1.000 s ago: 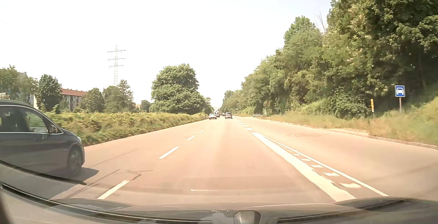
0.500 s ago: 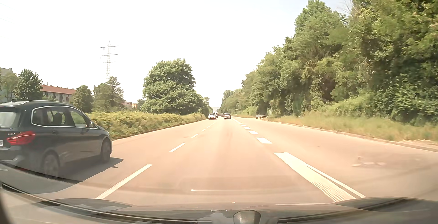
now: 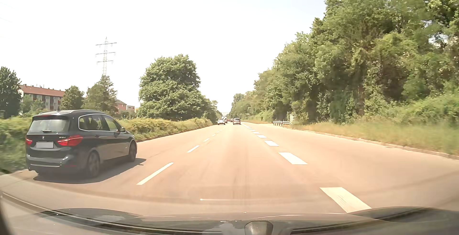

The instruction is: Follow the waypoints while adhering to traffic rules and regulations

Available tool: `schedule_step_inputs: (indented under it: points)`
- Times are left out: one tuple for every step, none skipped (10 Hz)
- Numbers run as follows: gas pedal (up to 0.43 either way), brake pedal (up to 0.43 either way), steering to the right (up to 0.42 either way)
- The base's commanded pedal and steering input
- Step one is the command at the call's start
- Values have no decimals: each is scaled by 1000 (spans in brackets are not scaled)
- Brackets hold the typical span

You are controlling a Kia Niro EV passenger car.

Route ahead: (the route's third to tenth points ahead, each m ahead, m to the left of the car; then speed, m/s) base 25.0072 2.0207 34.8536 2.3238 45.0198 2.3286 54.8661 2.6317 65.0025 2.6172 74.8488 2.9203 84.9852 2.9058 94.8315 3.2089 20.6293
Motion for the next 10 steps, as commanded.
schedule_step_inputs:
  points:
    - [169,0,1]
    - [169,0,2]
    - [169,0,2]
    - [169,0,2]
    - [169,0,2]
    - [157,0,1]
    - [157,0,2]
    - [157,0,2]
    - [157,0,2]
    - [157,0,1]
